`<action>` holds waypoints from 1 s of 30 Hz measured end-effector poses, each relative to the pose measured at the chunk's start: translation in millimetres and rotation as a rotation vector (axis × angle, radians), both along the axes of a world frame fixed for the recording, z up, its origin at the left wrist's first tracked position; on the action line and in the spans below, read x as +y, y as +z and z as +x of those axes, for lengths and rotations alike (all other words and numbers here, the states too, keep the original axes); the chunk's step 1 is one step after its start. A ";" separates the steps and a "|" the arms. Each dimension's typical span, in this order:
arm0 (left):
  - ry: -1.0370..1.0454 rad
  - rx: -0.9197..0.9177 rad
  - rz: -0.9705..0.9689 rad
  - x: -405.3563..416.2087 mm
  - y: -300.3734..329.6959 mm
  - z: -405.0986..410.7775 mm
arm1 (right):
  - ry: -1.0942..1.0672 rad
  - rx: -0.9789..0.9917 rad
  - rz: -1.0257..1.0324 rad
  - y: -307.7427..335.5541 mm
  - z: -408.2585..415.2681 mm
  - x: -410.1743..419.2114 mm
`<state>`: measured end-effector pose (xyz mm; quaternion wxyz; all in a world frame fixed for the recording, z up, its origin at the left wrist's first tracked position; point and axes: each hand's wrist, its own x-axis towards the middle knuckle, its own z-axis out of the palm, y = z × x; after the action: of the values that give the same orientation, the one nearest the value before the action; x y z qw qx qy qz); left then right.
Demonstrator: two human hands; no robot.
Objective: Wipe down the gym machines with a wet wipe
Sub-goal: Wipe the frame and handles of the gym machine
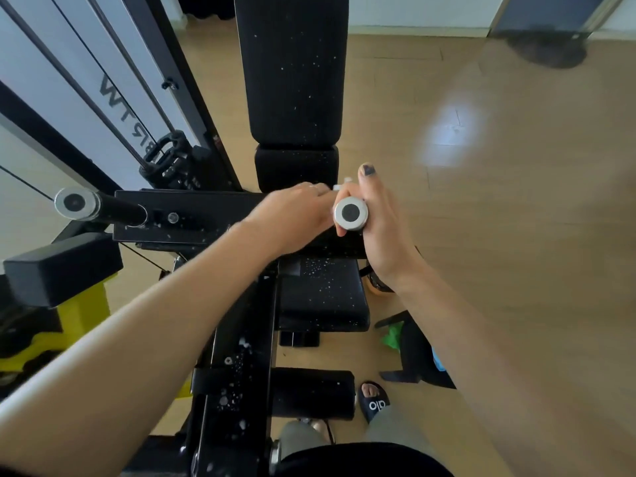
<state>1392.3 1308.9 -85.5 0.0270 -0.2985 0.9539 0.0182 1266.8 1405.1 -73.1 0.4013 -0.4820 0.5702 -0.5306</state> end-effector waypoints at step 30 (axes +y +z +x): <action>0.605 0.448 0.065 111.0 -45.2 -41.9 | 0.013 -0.077 0.016 0.8 0.0 -1.5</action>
<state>1350.3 1419.8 -130.7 -0.1793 -0.5543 0.8037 0.1207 1266.8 1403.6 -72.3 0.4302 -0.4617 0.5553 -0.5416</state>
